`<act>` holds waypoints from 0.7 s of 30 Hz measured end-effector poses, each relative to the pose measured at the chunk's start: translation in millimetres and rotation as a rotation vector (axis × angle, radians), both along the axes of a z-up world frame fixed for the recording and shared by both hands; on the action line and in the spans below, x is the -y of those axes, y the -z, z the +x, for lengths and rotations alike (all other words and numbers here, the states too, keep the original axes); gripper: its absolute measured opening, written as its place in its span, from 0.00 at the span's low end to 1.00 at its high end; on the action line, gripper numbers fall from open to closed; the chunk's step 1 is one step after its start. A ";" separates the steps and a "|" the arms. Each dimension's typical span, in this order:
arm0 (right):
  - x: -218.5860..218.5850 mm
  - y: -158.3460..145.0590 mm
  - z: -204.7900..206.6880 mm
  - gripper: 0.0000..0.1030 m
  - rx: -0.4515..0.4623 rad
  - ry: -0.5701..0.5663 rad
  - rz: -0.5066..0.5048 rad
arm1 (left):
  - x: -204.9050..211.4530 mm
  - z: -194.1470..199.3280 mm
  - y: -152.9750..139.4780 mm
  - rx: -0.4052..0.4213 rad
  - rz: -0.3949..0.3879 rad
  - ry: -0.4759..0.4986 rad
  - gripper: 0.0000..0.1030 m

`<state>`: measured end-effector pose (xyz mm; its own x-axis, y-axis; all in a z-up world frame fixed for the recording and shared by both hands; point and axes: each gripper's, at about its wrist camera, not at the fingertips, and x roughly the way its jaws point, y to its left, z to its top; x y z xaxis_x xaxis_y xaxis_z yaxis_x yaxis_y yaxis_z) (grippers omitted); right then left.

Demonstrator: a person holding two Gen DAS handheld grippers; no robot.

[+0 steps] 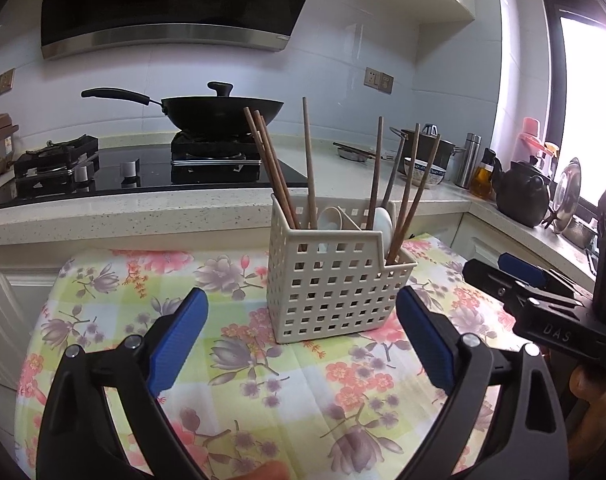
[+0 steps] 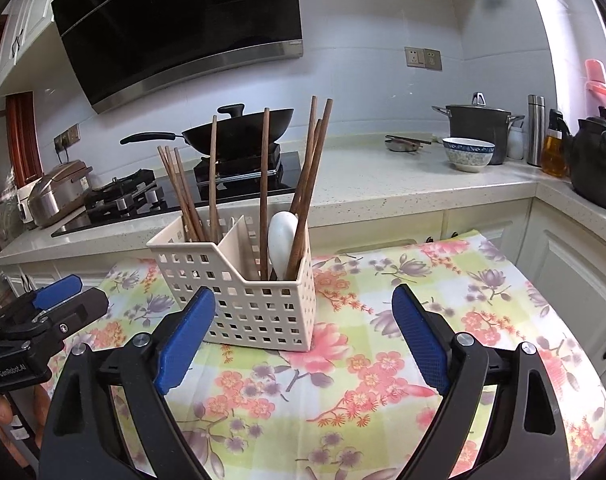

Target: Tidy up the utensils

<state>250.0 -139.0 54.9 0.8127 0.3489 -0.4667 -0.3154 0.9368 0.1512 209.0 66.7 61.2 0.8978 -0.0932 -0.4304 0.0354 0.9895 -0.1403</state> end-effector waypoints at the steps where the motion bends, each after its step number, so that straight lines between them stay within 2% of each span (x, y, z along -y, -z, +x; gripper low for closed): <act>1: -0.3 -0.1 0.0 0.82 0.000 -0.002 0.001 | 1.0 0.3 0.5 -0.001 0.000 0.004 0.89; 21: 2.7 -2.0 -0.7 0.82 0.002 0.007 0.004 | 5.5 -2.5 -1.0 0.005 -0.001 0.013 0.89</act>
